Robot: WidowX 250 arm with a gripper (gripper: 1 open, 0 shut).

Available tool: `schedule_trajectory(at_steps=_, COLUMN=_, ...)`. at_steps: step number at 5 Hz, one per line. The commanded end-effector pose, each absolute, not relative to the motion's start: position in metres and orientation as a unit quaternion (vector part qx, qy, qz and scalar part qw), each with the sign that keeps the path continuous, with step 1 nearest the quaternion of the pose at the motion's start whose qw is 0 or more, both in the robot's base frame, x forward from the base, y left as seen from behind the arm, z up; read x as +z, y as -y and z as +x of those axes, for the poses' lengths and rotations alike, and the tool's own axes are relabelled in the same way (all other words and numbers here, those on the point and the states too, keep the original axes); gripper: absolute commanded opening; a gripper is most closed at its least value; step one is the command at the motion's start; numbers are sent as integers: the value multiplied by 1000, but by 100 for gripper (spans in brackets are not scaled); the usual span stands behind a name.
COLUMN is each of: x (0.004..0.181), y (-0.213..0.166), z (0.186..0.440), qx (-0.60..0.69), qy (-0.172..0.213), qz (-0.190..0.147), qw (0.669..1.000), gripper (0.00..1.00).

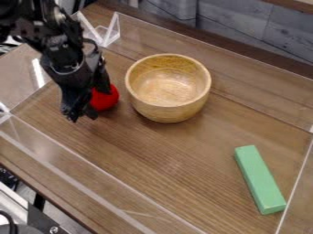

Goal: Move the red fruit to the left

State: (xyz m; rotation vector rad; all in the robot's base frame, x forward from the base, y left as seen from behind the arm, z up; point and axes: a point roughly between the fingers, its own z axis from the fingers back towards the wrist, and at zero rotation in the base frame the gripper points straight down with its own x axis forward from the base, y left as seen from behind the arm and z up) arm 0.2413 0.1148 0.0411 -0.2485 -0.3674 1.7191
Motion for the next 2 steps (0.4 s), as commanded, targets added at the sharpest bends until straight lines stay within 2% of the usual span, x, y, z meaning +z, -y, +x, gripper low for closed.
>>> schedule_trajectory(at_steps=1, x=36, y=-126, z=255, qx=722, qy=166, qz=-121, qw=660, gripper=0)
schedule_trajectory(at_steps=2, x=32, y=-138, z=264, qx=700, qy=157, qz=-135, qw=684, gripper=0)
